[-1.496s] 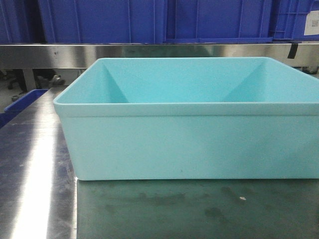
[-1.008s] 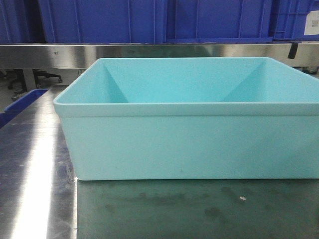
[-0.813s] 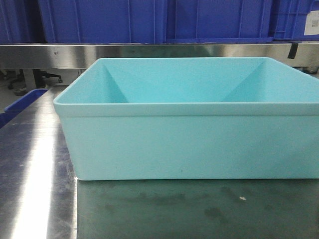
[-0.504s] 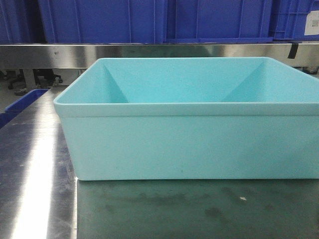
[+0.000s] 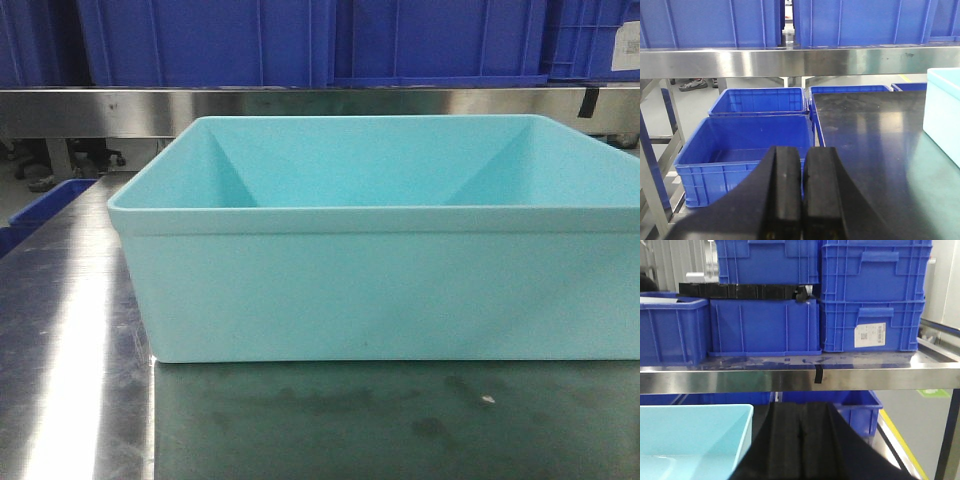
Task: Pick red cube and place on left shelf
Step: 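Move the right gripper over the teal tub toward the red cube, then lower the open right gripper around the red cube in the tub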
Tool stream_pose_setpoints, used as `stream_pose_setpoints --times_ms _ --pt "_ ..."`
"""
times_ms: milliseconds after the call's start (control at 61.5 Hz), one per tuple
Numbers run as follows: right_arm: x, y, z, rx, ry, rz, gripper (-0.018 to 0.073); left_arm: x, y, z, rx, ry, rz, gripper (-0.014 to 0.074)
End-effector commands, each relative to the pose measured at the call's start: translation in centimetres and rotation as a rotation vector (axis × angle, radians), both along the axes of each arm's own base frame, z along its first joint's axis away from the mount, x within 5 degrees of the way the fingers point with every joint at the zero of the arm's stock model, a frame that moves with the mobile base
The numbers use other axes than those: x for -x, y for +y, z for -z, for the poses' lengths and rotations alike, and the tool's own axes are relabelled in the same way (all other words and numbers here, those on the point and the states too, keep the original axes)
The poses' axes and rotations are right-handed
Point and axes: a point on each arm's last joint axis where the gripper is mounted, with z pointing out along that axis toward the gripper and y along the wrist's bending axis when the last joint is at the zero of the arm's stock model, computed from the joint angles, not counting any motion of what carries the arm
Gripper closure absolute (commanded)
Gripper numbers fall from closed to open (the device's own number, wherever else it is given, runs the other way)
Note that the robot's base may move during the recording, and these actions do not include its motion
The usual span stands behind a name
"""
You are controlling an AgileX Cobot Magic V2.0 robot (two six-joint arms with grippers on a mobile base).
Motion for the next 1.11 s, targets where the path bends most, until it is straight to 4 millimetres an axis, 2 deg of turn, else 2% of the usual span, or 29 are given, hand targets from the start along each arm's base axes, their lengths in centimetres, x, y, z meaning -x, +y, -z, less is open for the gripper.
stream_pose_setpoints --times_ms 0,98,244,423,488,683,911,1008,1089 --pt "-0.6 0.0 -4.2 0.018 -0.017 0.004 0.051 0.0 0.0 -0.1 0.009 -0.079 -0.002 0.0495" --pt "-1.8 0.0 -7.0 0.015 0.069 -0.015 0.051 0.0 0.0 -0.1 0.009 -0.079 -0.002 0.0495" --pt "-3.9 1.1 -10.9 0.014 0.154 -0.147 0.051 0.0 0.0 -0.1 0.009 -0.079 -0.002 0.0495" --pt "-8.1 3.7 -13.3 0.051 0.373 -0.322 0.051 0.0 0.0 -0.1 0.009 -0.079 -0.002 0.0495" --pt "-10.1 5.1 -13.6 0.074 0.462 -0.379 0.051 0.0 0.0 -0.1 0.009 -0.079 -0.002 0.0495" --pt "-15.9 9.4 -12.4 0.124 0.671 -0.485 0.0496 0.0 0.0 -0.1 0.009 -0.079 -0.002 0.0495" --pt "-20.8 12.4 -9.4 0.105 0.802 -0.52 0.0296 0.0 0.0 -0.1 0.009 -0.079 -0.002 0.0495" --pt "-22.1 12.9 -7.6 0.109 0.879 -0.513 0.0218 0.0 0.0 -0.1 0.009 -0.079 -0.002 0.0495" --pt "-22.9 13.4 -6.4 0.064 0.941 -0.506 0.0111 0.0 0.0 -0.1 0.009 -0.079 -0.002 0.0495"
